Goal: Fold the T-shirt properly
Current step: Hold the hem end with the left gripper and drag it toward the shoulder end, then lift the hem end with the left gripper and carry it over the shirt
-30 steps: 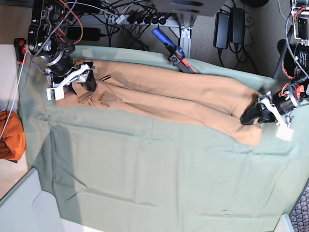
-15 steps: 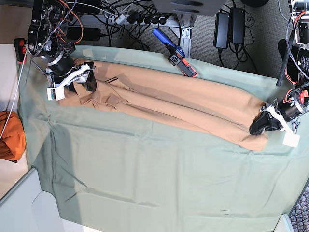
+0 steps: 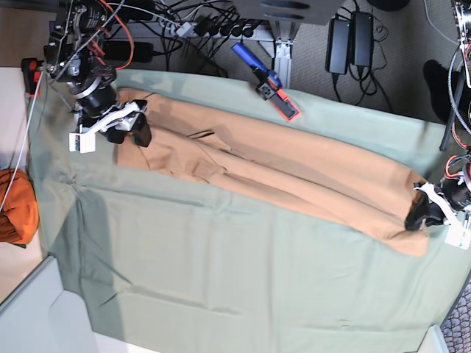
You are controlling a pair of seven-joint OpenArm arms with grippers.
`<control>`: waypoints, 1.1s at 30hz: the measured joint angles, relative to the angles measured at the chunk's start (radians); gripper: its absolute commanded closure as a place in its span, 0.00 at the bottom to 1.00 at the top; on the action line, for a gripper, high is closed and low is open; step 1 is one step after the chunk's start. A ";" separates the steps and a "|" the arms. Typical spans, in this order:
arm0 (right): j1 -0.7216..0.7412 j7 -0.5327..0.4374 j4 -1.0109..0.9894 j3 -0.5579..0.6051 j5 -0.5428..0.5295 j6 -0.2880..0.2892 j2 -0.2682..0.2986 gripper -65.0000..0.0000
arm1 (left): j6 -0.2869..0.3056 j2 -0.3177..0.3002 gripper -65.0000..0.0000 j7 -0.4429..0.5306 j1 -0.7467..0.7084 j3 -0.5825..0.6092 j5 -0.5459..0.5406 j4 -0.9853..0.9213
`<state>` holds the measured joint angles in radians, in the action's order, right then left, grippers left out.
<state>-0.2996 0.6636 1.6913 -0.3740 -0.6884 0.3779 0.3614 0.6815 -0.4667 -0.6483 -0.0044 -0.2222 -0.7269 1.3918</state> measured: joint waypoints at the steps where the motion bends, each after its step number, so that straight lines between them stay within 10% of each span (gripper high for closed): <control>1: 0.000 0.006 0.007 -0.008 -0.005 0.000 -0.006 0.38 | 0.000 -0.008 1.00 0.002 0.006 0.000 0.013 0.000; 22: 0.000 0.018 0.097 -0.017 0.005 0.000 -0.015 0.38 | 0.003 -0.081 1.00 -0.021 -0.005 0.008 0.072 0.185; 33: 0.000 0.014 0.097 -0.017 0.008 0.000 -0.015 0.38 | -0.058 -0.001 1.00 -0.044 -0.040 0.295 0.270 0.425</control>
<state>-0.2996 0.6777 1.7878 -0.3908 -0.6800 0.3779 0.3466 0.6231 -0.4675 -0.6922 -0.0448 0.0731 -0.4568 1.8168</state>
